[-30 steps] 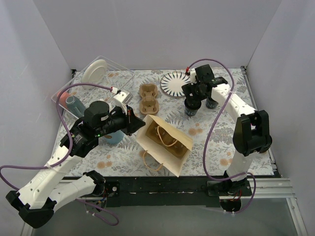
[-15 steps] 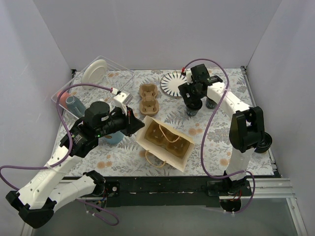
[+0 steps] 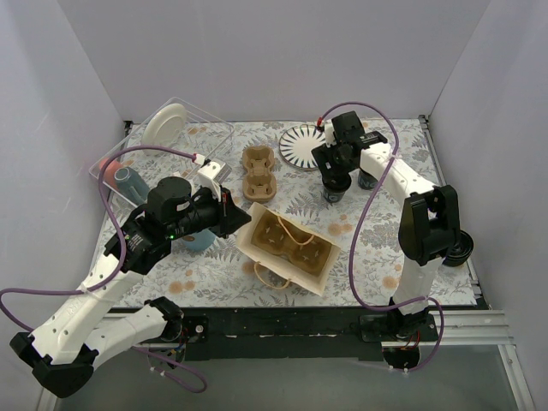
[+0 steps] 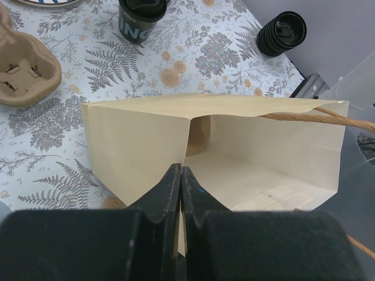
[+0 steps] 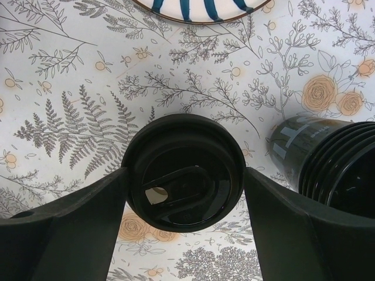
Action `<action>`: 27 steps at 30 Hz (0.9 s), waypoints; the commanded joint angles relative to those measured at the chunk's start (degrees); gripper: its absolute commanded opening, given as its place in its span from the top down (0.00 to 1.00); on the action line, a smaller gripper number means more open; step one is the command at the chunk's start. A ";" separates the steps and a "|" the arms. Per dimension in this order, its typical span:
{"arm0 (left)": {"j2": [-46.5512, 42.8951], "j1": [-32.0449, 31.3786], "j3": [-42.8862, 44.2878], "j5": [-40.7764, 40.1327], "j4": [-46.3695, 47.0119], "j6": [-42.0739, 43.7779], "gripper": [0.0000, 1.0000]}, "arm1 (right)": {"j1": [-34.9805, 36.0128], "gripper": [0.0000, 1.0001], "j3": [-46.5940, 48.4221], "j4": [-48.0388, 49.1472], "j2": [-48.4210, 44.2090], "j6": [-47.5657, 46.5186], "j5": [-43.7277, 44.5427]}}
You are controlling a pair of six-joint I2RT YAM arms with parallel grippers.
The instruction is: Pack the takeout coffee
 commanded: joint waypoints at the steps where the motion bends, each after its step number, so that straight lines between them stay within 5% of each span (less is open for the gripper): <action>1: -1.37 -0.09 1.04 -0.65 -0.03 0.09 1.00 | 0.28 0.15 1.31 -1.67 0.60 1.61 -0.73; 11: -1.90 -0.09 0.87 -1.01 -0.46 -0.35 1.00 | 0.19 0.26 -0.01 -1.67 0.33 2.67 -1.17; 27: -2.25 -0.09 0.52 -1.18 -0.38 -0.96 1.00 | 0.10 0.16 -0.63 -2.82 1.04 3.20 -0.65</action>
